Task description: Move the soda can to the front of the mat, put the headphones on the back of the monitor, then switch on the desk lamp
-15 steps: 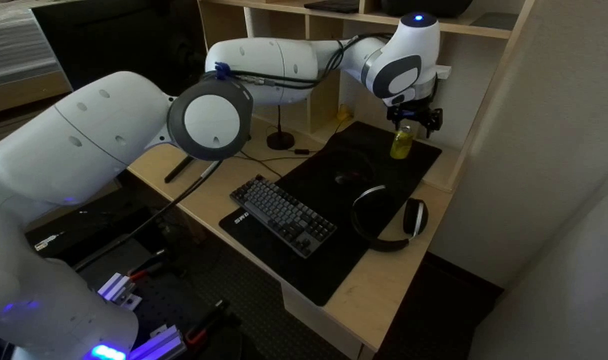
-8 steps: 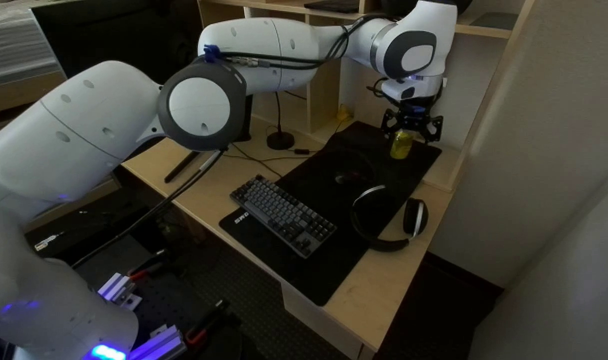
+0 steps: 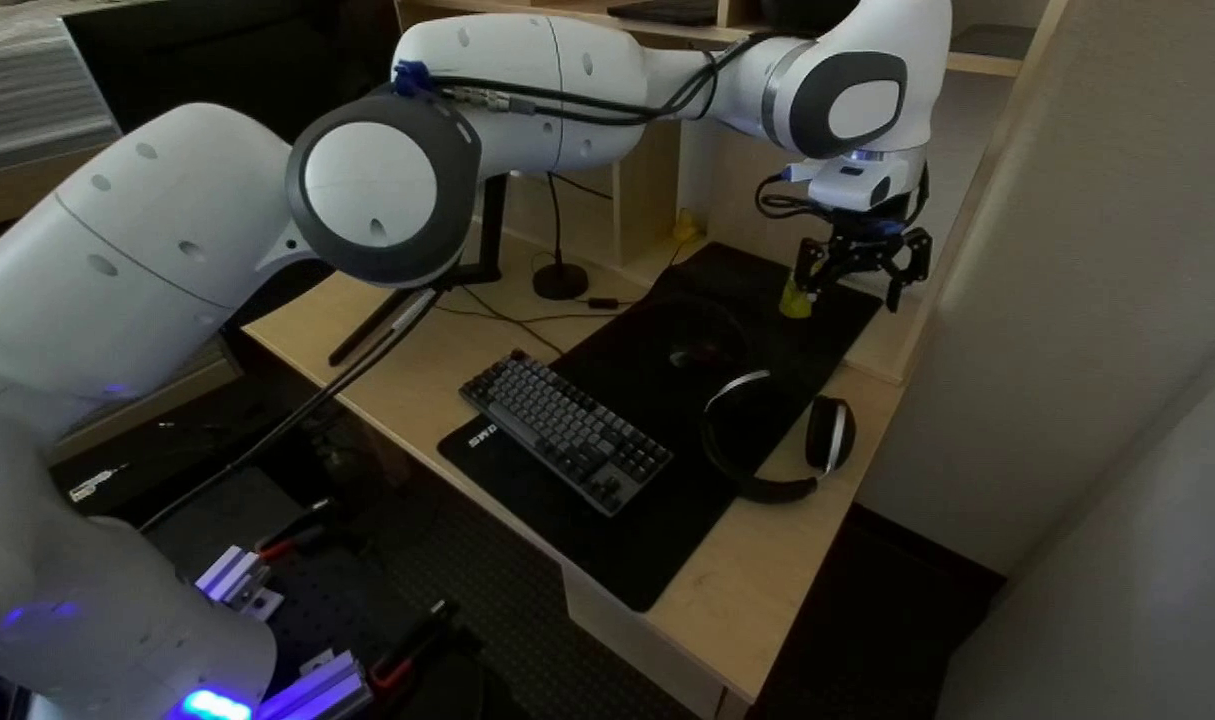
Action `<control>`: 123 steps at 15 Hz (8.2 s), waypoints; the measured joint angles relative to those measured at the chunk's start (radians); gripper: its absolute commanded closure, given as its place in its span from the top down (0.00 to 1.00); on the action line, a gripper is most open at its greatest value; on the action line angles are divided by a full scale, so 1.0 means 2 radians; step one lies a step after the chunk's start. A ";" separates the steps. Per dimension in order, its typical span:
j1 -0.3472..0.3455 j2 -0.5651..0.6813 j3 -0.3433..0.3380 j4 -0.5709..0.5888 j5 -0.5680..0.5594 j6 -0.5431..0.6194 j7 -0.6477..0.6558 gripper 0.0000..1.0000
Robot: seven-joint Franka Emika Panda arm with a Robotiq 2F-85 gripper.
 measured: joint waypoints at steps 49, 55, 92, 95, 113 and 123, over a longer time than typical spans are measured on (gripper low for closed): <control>-0.026 -0.290 0.134 -0.588 -0.107 0.242 -0.617 1.00; -0.028 -0.264 0.133 -0.571 -0.107 0.242 -0.586 1.00; -0.044 -0.185 0.177 -0.546 -0.030 0.306 -0.575 0.04; -0.051 -0.217 0.173 -0.538 -0.044 0.221 -0.588 0.04; -0.048 -0.415 0.162 -0.507 -0.128 -0.335 -0.693 0.04; -0.013 -0.481 0.173 -0.504 -0.112 -0.452 -0.611 0.04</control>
